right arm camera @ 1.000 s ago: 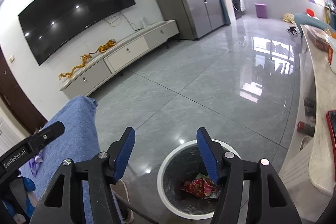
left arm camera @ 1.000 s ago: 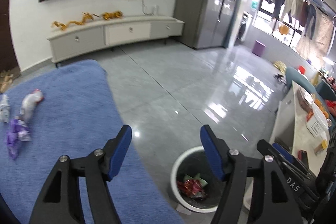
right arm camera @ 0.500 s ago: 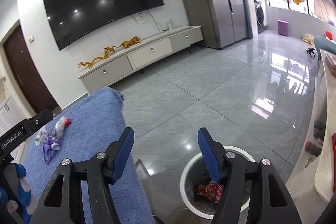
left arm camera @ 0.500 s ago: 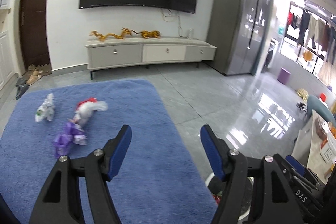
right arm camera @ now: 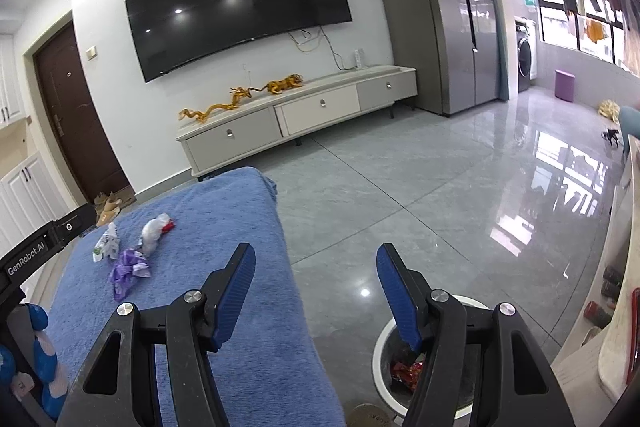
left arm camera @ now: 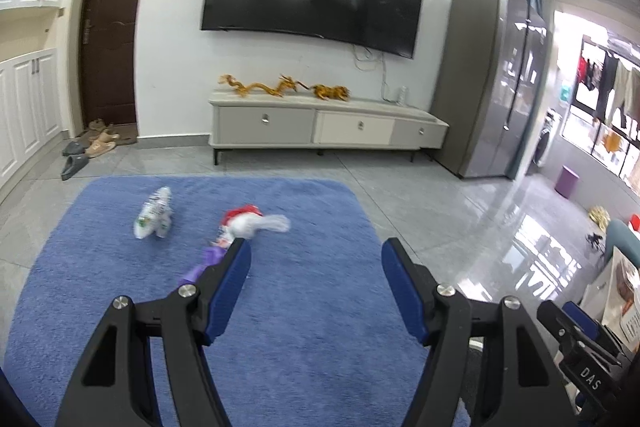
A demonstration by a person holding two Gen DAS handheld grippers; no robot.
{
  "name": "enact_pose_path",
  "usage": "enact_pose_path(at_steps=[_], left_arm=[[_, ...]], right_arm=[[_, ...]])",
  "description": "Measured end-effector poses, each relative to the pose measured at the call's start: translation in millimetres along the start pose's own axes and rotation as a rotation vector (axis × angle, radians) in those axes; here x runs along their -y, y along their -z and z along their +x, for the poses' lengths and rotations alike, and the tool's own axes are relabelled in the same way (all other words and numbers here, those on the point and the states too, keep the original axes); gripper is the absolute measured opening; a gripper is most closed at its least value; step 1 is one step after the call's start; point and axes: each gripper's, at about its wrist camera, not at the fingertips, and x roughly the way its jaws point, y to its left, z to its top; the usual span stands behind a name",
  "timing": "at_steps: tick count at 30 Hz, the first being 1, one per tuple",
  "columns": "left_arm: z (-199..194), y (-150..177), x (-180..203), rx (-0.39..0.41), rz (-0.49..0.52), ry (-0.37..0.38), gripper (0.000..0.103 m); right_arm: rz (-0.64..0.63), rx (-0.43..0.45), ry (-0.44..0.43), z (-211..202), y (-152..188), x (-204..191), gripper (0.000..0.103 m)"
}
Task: Collect trash
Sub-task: 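Move both tools back over the rug toward the remaining bags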
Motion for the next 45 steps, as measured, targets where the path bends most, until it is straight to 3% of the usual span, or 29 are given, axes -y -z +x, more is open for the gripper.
enact_pose_path(at_steps=[14, 45], left_arm=[[-27, -6, -56, 0.077, -0.066, -0.102, 0.066], [22, 3, -107, -0.017, -0.141, -0.132, 0.066]], right_arm=[[-0.094, 0.013, -0.052, 3, 0, -54, 0.061], [-0.216, -0.091, -0.073, 60, 10, -103, 0.061]])
